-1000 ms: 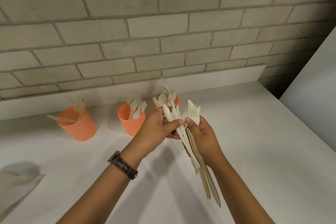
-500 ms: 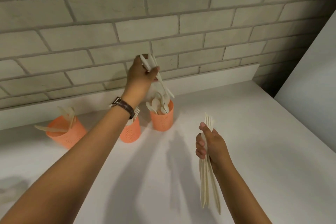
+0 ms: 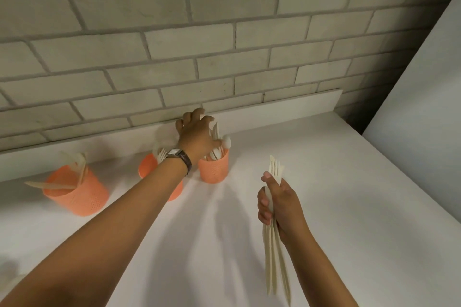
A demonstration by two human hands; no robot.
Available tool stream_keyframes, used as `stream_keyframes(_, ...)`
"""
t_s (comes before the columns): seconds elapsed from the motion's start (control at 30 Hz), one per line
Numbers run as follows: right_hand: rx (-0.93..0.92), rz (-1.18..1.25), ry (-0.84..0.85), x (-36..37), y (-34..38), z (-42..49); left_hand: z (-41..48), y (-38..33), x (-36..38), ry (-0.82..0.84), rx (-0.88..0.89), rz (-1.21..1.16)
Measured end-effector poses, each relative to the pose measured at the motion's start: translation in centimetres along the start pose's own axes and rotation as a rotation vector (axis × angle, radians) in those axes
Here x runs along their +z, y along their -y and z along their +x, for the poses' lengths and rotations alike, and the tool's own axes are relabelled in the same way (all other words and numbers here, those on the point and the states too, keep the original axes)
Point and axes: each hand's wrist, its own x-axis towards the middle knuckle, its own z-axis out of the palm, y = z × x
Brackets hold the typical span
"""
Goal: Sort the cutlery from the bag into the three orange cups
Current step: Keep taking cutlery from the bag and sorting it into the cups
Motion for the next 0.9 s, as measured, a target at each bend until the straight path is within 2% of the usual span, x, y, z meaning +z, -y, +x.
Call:
stream_keyframes(0.13,-0.012,0.036,-0.008,0.7,0.4,-0.4,-2.7,0.1,-1.7,-0.152,-0.020,-0.160)
stream_keyframes(0.2,-0.016,0.080,-0.017,1.2,0.5,-0.7,-5.9,-0.3,-2.7,-0.236,0.042,-0.345)
stream_keyframes(0.23,-0.020,0.111,-0.021,1.4,0.6,-0.8,-8.0,-0.7,-3.1,-0.225,0.061,-0.465)
stream_keyframes(0.33,-0.066,0.180,-0.015,2.5,0.6,-1.4,-14.7,-2.3,-3.8,0.021,-0.029,-0.808)
stream_keyframes(0.4,-0.109,0.203,0.005,3.2,0.5,-1.9,-17.9,-2.8,-3.6,0.153,-0.101,-0.927)
stream_keyframes(0.6,-0.190,0.165,0.076,5.5,-0.5,-3.8,-23.0,-2.8,-3.8,0.223,-0.269,-0.991)
stream_keyframes(0.9,-0.362,-0.065,0.032,9.1,-2.0,-4.8,-25.0,-1.6,-4.9,0.129,-0.349,-0.898)
